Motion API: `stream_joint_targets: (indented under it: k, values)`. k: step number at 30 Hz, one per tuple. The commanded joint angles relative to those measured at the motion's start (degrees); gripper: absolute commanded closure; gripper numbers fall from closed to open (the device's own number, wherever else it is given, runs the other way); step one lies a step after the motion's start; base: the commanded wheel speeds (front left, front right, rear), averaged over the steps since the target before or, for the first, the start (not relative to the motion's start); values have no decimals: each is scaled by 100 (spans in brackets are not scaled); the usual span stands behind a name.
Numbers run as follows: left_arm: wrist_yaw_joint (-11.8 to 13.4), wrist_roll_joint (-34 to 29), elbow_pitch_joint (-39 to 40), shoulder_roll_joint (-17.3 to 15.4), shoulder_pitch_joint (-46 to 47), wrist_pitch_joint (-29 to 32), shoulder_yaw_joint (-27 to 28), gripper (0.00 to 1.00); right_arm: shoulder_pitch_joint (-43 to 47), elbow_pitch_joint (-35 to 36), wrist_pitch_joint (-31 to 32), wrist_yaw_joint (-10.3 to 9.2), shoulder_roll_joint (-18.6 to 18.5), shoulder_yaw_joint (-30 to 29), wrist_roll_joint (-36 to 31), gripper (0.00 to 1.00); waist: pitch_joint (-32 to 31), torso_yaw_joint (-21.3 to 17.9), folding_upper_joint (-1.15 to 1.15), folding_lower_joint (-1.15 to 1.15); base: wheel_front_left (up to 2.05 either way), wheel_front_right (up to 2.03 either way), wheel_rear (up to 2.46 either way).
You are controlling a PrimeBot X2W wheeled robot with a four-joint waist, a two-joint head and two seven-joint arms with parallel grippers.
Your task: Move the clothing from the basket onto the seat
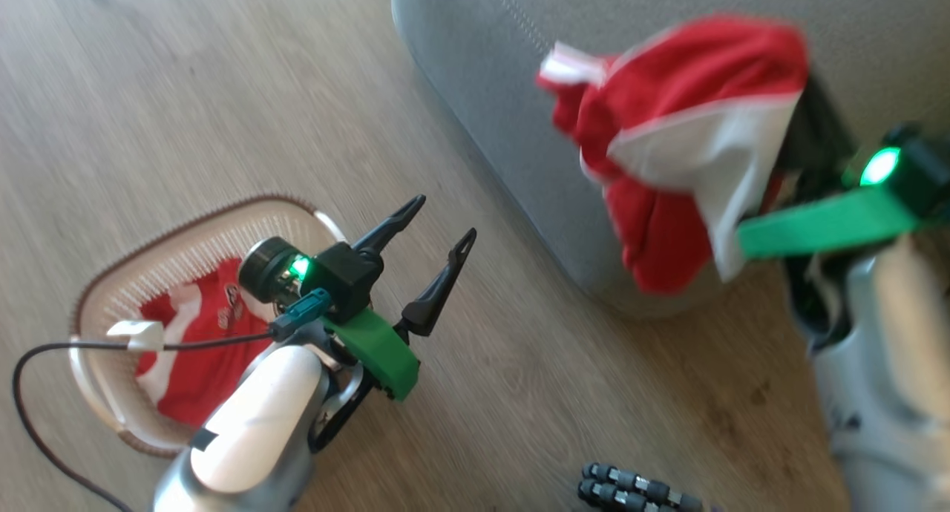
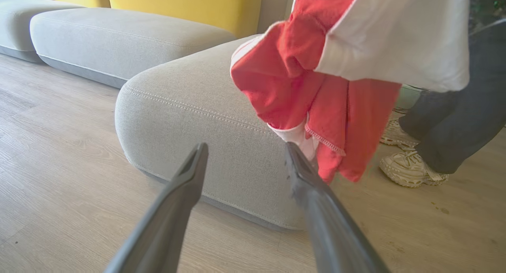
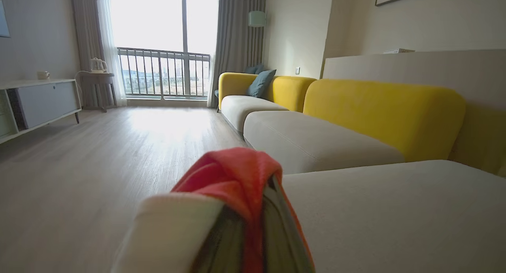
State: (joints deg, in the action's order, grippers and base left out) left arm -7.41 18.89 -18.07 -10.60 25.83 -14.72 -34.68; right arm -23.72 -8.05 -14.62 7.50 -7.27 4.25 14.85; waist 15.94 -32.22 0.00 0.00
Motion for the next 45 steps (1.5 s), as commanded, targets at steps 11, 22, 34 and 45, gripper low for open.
stream_joint_targets:
  k: [11,22,34,45]
  values:
    - [-8,-174,449,-496,643,-28,-75,0,-2113,-541,-38,-1,-1168,-546,-517,100,1346,342,0,0,0,0,0]
    - [-8,-218,745,-735,996,-28,-288,0,-3581,-2072,-38,-1,-1954,-1550,-1234,100,2145,719,0,0,0,0,0]
    - [-8,-240,850,-816,1228,-28,-511,0,-5048,-3495,130,-1,-2436,-3346,-2098,100,2831,1246,0,0,0,0,0]
    - [-8,-282,901,-863,1172,-28,-372,0,-4593,-4940,100,-1,-2055,-4460,-2607,100,3093,1409,0,0,0,0,0]
